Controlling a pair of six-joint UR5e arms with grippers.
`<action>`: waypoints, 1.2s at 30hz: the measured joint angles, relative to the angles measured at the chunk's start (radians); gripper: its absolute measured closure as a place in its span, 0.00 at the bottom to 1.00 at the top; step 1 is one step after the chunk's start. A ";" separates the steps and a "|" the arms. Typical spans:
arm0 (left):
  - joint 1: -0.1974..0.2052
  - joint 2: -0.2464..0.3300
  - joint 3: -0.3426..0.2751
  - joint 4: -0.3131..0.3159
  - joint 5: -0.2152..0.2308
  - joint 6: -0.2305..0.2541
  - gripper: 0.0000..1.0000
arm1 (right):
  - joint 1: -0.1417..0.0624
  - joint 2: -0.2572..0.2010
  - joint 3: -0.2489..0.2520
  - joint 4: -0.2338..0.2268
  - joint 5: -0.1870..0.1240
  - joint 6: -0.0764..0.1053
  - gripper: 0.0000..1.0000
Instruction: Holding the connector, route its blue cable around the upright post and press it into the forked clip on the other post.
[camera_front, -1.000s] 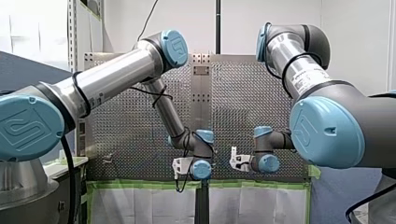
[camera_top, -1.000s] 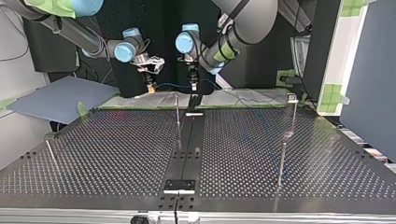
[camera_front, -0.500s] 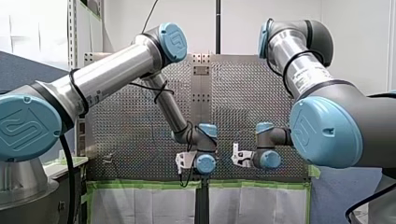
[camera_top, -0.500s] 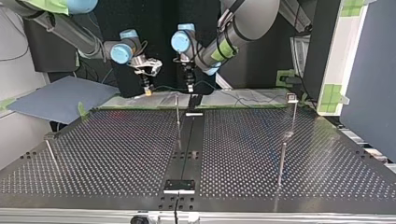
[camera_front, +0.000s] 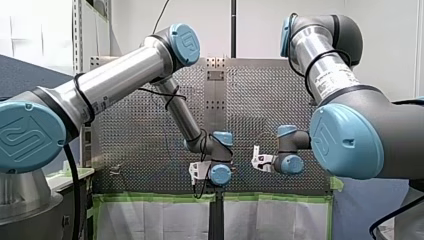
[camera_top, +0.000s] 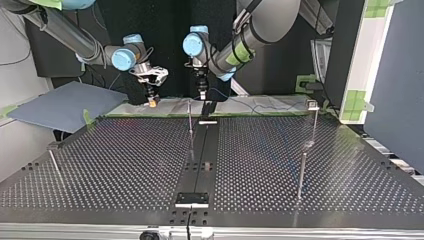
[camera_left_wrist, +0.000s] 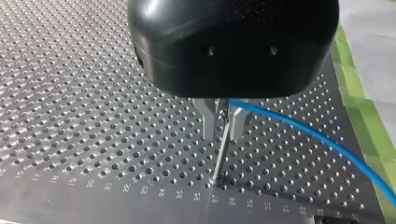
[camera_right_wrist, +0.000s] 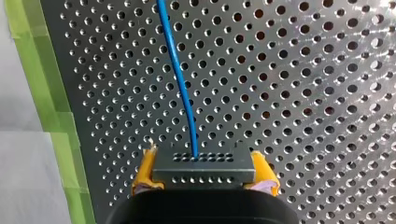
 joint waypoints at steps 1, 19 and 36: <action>0.000 0.000 0.000 0.000 0.003 0.000 0.82 | -0.001 0.000 0.000 0.000 0.000 0.000 1.00; 0.018 0.000 0.000 -0.046 0.095 0.058 0.82 | -0.021 0.001 0.000 -0.017 -0.005 0.002 1.00; 0.059 -0.003 0.000 -0.065 0.180 0.021 0.79 | -0.018 0.001 0.000 -0.023 -0.008 -0.002 1.00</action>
